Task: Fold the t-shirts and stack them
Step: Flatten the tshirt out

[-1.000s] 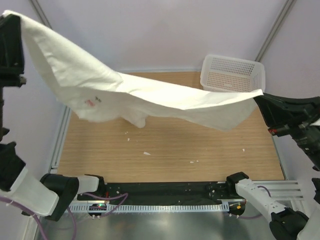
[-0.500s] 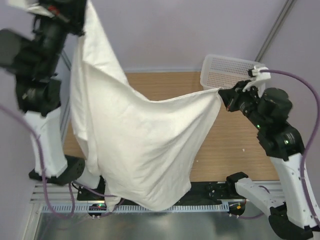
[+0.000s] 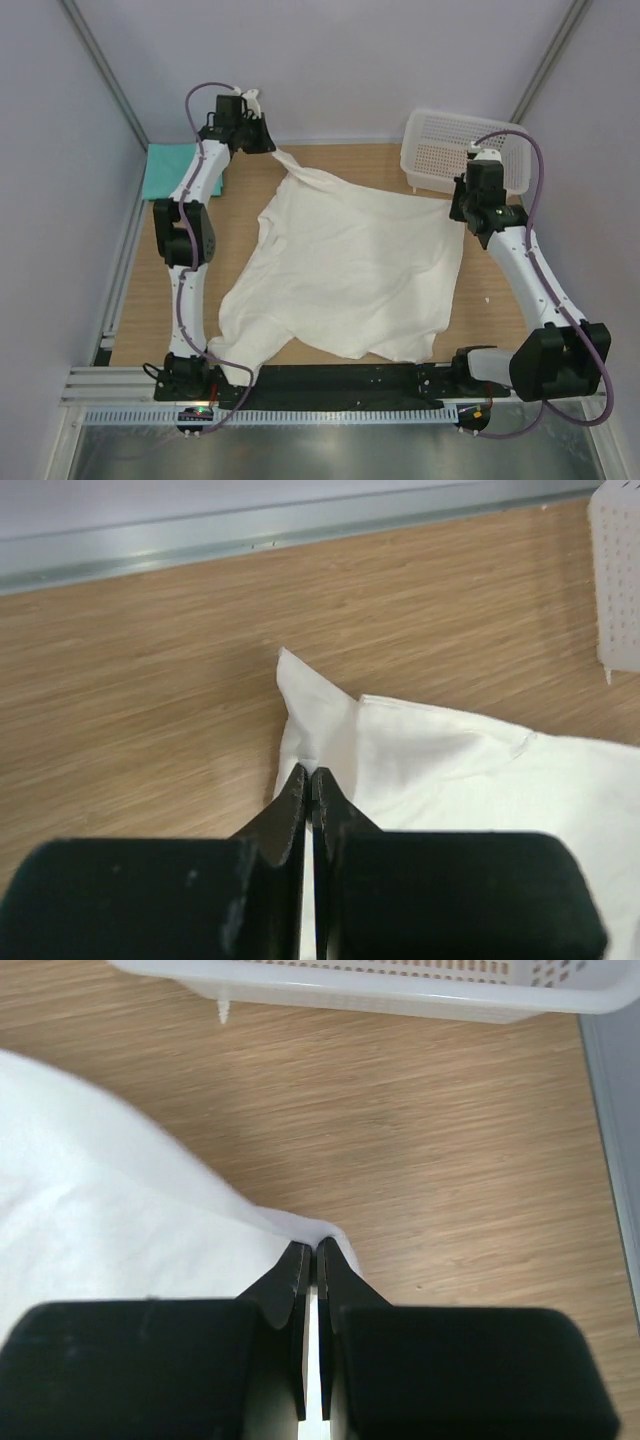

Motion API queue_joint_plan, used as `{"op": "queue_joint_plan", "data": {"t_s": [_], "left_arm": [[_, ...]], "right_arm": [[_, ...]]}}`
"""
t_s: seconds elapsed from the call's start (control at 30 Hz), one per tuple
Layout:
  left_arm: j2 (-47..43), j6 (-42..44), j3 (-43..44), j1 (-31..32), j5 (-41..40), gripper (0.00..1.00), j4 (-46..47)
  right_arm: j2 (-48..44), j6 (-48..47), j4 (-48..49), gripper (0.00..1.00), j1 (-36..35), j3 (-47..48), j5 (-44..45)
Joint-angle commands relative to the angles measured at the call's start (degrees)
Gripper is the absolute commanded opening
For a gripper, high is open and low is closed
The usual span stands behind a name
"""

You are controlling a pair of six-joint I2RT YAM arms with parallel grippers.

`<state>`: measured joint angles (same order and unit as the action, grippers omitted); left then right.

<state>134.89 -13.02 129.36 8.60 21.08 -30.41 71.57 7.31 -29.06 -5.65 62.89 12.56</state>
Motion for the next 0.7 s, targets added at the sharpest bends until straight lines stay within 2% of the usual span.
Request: {"op": "queue_joint_plan", "data": {"t_s": [0.0,0.1,0.3,0.5,0.67], "left_arm": [[-7.6,-0.8,4.1,-0.8,3.5,0.00,5.3],[-10.6,-2.5,4.1,-1.1,2.6,0.00,6.8],[-22.5,-8.9,7.8,-3.1,2.7,0.00,10.5],[-38.7,-8.1,7.4,-3.8,2.0,0.00,12.5],[-53.5,-5.3,1.8,-3.9,1.0,0.00,15.1]], "right_arm": [[-0.7,-1.7,4.6,0.01,2.2,0.9,-0.9],[-1.2,-1.5,4.5,0.01,2.3,2.7,-3.6],[-4.5,-1.6,0.5,0.01,2.0,12.9,-11.8],[-13.8,-2.8,-0.7,0.01,-2.1,17.5,-11.6],[-23.1,-6.5,-1.4,0.01,-4.9,19.7,-7.8]]}}
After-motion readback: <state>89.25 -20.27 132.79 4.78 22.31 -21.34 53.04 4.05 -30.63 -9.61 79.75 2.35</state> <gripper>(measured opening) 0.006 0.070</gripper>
